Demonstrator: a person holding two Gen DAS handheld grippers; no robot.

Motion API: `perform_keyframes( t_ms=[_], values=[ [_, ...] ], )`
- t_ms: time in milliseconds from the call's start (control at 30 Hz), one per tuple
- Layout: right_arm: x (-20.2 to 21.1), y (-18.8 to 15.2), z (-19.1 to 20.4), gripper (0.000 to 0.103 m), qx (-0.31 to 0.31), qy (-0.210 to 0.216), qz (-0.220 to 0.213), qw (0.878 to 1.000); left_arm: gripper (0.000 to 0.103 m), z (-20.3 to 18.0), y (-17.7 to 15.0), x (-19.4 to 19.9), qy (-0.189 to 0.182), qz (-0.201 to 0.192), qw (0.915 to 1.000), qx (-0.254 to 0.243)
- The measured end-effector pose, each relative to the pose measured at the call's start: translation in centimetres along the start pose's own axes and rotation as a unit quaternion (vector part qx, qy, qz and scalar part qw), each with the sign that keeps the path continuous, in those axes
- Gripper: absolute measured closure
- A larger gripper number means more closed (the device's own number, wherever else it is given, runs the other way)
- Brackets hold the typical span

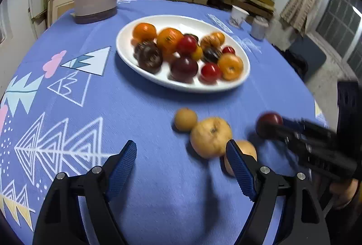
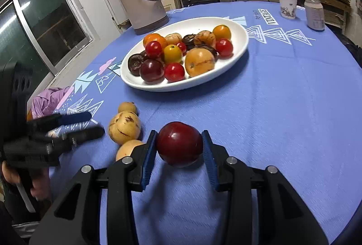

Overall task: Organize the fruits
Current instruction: 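Grasp a dark red plum with the right tool while the left tool grasps a small tan fruit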

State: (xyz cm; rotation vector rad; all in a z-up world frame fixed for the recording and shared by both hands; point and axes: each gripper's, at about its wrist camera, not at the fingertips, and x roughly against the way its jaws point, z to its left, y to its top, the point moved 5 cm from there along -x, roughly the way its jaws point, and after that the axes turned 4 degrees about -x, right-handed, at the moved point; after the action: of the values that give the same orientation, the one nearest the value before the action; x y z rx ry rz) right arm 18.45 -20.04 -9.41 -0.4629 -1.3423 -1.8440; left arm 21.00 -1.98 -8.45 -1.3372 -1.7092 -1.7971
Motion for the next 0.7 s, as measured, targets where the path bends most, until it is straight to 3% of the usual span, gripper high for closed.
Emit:
perform_keyframes(
  t_ms=[133,333,500,600,700],
  values=[
    [0.1,-0.6,-0.3,0.064,-0.001,0.003,0.004,1.0,0.021,2.0,1.4,-0.7,-0.022,0.011,0.9977,0.063],
    [-0.2,-0.8,0.2,0.064,0.005,0.01,0.008,1.0,0.026,1.2,2.7,-3.3,-0.057,0.047,0.9938,0.083],
    [-0.1,-0.9,0.3,0.064,0.007,0.014,0.01,1.0,0.05,1.0,3.1,-4.8,-0.109,0.073,0.9834,0.126],
    [-0.2,-0.8,0.1,0.064,0.003,0.017,0.011,1.0,0.051,0.8,3.2,-5.0,-0.106,0.079,0.9838,0.122],
    [-0.3,-0.8,0.2,0.064,0.004,0.017,0.011,1.0,0.051,0.8,3.0,-5.4,-0.115,0.089,0.9788,0.144]
  ],
)
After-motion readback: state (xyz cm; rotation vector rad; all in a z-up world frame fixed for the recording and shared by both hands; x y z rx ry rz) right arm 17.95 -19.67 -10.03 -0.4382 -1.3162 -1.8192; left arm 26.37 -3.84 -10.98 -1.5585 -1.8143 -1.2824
